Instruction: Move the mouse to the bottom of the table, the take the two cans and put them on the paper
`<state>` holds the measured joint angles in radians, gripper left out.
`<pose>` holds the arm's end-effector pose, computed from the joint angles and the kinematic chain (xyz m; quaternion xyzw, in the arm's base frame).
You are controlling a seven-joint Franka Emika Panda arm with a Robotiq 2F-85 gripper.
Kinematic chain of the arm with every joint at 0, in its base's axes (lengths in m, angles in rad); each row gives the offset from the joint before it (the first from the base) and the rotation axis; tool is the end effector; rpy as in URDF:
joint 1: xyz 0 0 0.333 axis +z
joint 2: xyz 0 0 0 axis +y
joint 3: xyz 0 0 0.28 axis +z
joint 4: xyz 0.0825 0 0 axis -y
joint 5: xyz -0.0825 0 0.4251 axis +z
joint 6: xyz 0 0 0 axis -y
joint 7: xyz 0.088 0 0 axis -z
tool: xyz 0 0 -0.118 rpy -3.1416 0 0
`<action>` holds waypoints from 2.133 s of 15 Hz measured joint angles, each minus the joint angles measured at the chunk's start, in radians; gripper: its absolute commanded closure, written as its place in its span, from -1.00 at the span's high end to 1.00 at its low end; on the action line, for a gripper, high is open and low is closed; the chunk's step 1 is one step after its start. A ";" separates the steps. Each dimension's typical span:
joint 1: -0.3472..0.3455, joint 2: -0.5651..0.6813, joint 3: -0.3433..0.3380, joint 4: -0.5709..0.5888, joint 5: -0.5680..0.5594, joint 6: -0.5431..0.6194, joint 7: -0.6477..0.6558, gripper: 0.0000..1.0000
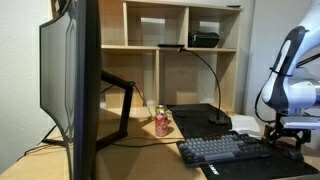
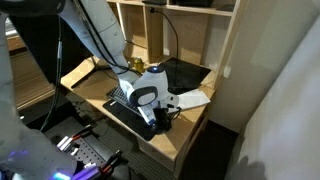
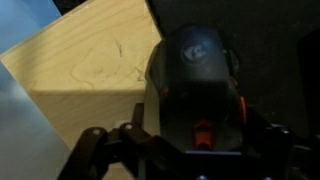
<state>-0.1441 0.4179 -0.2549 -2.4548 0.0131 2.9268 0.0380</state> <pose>0.4347 -0.2034 0.0617 0.9757 -0.2106 0.0245 0.0545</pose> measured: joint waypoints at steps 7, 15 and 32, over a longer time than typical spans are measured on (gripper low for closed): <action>0.012 0.042 0.012 0.018 -0.060 0.144 -0.047 1.00; -0.389 -0.231 0.339 -0.166 -0.076 0.241 -0.292 1.00; -0.221 -0.384 0.638 -0.204 0.009 0.010 -0.363 1.00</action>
<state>-0.3649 0.0335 0.3826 -2.6590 0.0224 2.9364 -0.3245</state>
